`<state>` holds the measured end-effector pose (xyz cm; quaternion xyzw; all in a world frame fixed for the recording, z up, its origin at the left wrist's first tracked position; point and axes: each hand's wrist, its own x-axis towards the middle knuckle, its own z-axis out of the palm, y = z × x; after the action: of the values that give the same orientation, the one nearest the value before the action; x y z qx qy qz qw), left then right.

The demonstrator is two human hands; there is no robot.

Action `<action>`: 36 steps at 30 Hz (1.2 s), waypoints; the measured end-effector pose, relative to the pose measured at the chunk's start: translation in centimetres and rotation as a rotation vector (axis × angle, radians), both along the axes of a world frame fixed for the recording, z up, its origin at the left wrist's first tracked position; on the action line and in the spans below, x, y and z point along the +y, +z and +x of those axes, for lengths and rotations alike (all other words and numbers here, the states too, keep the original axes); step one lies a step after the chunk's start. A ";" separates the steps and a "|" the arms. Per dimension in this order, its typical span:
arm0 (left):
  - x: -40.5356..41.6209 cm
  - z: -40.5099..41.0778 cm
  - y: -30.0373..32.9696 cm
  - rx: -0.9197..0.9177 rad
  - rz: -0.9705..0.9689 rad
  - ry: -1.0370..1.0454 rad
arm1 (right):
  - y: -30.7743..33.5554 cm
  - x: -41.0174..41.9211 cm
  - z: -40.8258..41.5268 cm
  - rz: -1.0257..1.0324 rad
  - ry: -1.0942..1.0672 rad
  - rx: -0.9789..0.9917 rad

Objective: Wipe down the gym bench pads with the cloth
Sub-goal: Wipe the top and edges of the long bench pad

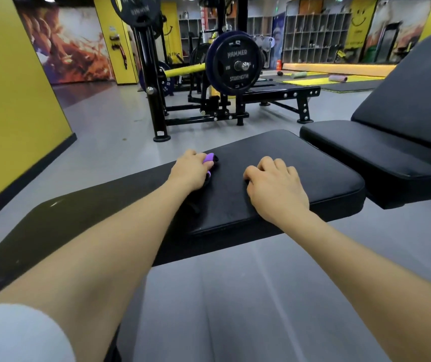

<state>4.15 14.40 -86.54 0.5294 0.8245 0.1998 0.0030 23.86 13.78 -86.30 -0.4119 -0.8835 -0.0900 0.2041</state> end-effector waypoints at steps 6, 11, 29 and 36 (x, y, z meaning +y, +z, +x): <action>-8.2 1.0 -0.1 -0.017 -0.111 -0.244 | 0.3 0.3 -0.2 -0.043 0.004 -0.013; -5.9 0.3 -0.3 -0.022 -0.007 -0.234 | 1.2 1.0 -0.7 -0.053 0.046 -0.026; -1.1 -1.3 0.7 0.022 -0.037 -0.203 | 3.1 4.2 -4.7 -0.299 0.061 -0.187; 6.0 -3.3 1.1 0.020 -0.054 -0.050 | 3.7 4.3 -5.1 -0.315 0.051 -0.247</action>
<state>0.89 20.41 -85.41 0.5514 0.8162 0.1720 0.0142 18.81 18.07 -82.61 -0.4020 -0.9151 0.0047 0.0295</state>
